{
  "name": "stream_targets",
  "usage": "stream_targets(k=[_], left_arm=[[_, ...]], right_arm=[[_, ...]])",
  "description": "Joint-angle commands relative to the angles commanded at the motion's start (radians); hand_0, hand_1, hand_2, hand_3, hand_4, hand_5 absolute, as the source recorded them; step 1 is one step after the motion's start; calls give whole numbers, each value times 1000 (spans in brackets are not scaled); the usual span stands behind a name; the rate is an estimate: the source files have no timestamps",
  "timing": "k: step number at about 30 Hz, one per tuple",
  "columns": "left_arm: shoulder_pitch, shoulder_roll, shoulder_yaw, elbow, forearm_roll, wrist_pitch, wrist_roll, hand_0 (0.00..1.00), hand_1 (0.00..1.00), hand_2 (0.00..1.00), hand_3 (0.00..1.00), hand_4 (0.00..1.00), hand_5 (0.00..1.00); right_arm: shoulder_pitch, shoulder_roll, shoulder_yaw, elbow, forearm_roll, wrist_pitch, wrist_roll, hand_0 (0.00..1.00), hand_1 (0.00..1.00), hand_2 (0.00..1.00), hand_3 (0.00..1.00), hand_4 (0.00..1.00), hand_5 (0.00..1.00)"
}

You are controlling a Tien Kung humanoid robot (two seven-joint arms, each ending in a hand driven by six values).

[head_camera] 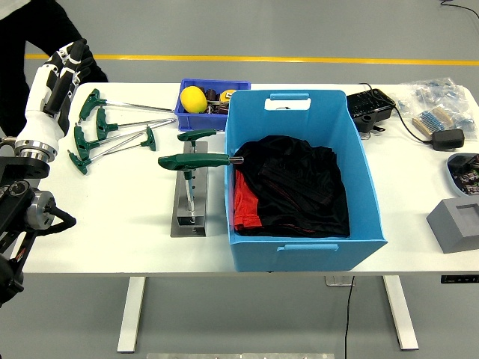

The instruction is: Lift tool from toolbox,place it in box,lift tool from toolbox,place it in box

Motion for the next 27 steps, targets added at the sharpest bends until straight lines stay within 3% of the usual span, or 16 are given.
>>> stream_targets(k=[7, 11, 27], left_arm=[[3, -3, 1, 4, -33, -8, 54, 875, 859, 904, 829, 982, 814], [0, -2, 0, 3, -9, -8, 141, 874, 859, 905, 831, 982, 824], [33, -7, -24, 7, 30, -55, 145, 871, 856, 906, 836, 975, 823]], right_arm=[[0, 1, -23, 0, 23, 2, 5, 758, 727, 786, 669, 898, 813], [2, 1, -37, 0, 35, 4, 9, 757, 726, 785, 670, 893, 809], [0, 1, -45, 0, 38, -3, 11, 752, 725, 783, 664, 889, 806]])
